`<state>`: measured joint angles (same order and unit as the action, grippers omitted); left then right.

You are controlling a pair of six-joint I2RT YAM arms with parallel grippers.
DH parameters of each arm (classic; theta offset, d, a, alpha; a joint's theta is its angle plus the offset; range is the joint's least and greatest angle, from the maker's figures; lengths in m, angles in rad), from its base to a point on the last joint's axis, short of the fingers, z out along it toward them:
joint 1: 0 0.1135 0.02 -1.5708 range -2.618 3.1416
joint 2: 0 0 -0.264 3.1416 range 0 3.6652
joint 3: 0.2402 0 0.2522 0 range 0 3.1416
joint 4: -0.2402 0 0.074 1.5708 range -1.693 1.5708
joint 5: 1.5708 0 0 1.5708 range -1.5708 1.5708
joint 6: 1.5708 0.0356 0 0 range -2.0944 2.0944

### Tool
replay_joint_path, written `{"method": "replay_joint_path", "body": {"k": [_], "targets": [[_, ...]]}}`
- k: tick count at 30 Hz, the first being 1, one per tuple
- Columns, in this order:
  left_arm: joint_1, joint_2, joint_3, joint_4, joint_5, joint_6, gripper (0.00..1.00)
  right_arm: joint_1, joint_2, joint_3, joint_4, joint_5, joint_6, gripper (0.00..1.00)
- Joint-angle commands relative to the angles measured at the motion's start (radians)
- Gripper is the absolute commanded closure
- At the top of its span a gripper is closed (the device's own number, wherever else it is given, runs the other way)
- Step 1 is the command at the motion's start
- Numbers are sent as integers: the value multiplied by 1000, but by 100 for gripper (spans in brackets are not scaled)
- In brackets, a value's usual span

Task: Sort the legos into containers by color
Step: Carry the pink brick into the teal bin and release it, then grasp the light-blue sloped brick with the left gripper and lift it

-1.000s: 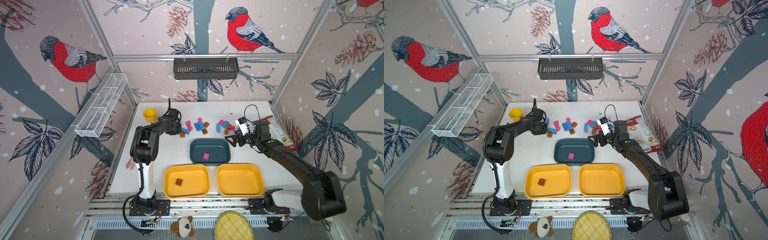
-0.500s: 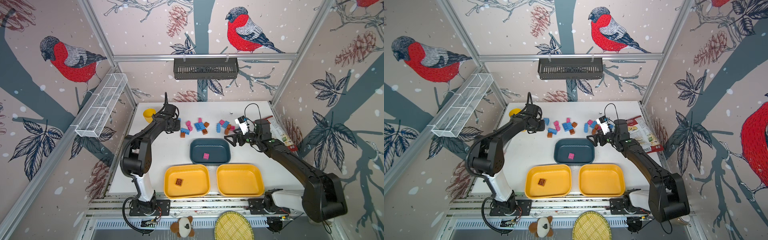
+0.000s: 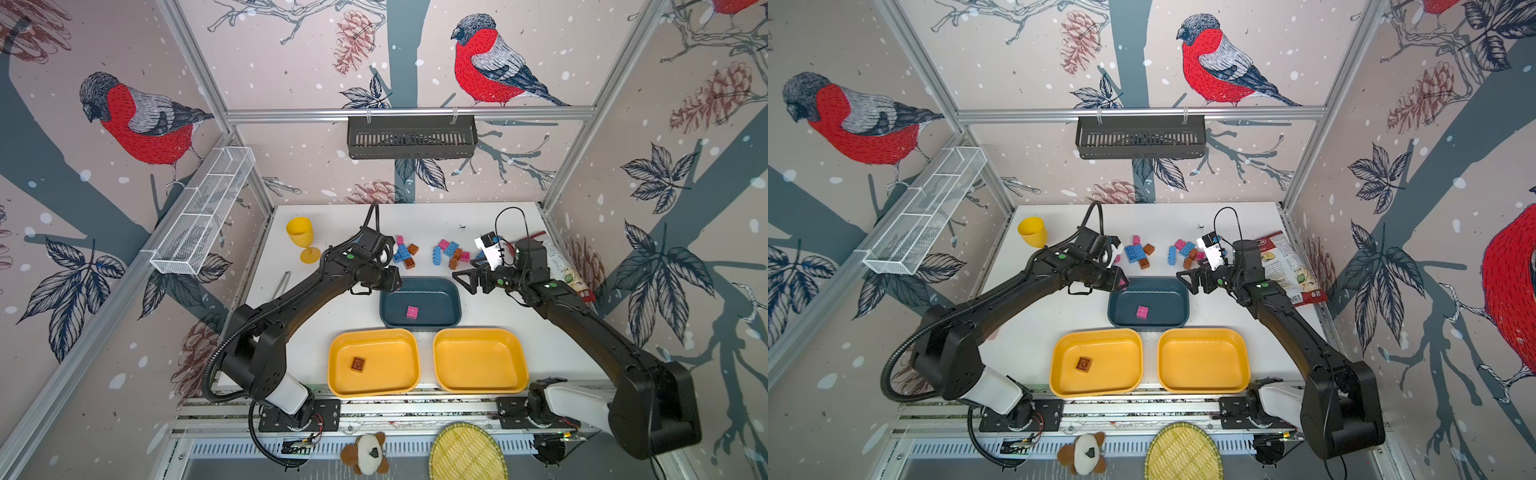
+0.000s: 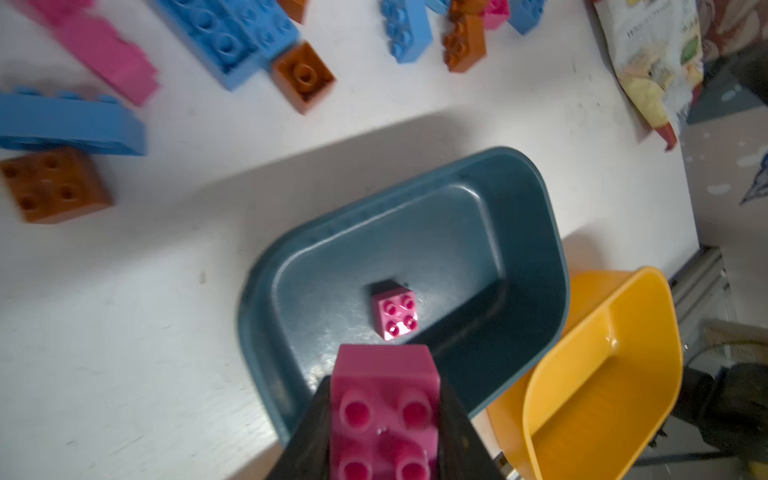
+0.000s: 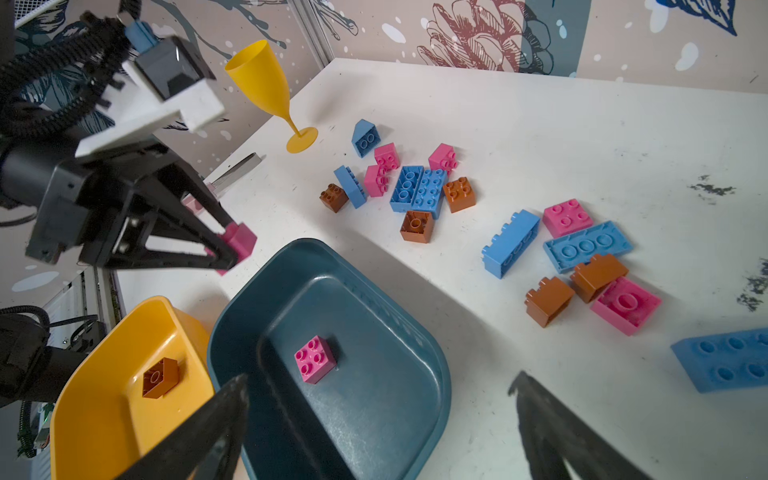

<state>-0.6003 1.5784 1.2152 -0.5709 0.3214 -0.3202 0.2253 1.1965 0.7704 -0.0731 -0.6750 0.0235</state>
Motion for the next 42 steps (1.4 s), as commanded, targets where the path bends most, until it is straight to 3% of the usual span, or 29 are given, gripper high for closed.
{"method": "replay_joint_path", "body": {"k": [1, 3, 7, 10, 18, 25, 32, 42], "targets": [[-21, 41, -20, 32, 27, -30, 72, -5, -15, -7, -1, 11, -5, 0], [-22, 62, -21, 27, 12, -24, 64, -5, -20, -11, -5, 15, -5, 0], [-22, 71, 12, -5, -28, 1, 38, -4, -33, -17, -6, 25, -4, 0], [-14, 75, 60, -42, -65, 26, 30, -5, -35, -20, -3, 23, 0, 0], [182, 115, 178, -41, -186, 25, 29, -2, -22, -20, 24, 14, 14, 0], [292, 289, 378, -11, -331, -1, 29, 8, 12, -5, 42, 6, 23, 0], [347, 502, 548, -7, -435, 41, 29, 9, 31, 2, 54, 7, 24, 1], [358, 728, 740, -53, -425, 292, 27, 9, 45, 1, 59, 11, 26, 0]]}}
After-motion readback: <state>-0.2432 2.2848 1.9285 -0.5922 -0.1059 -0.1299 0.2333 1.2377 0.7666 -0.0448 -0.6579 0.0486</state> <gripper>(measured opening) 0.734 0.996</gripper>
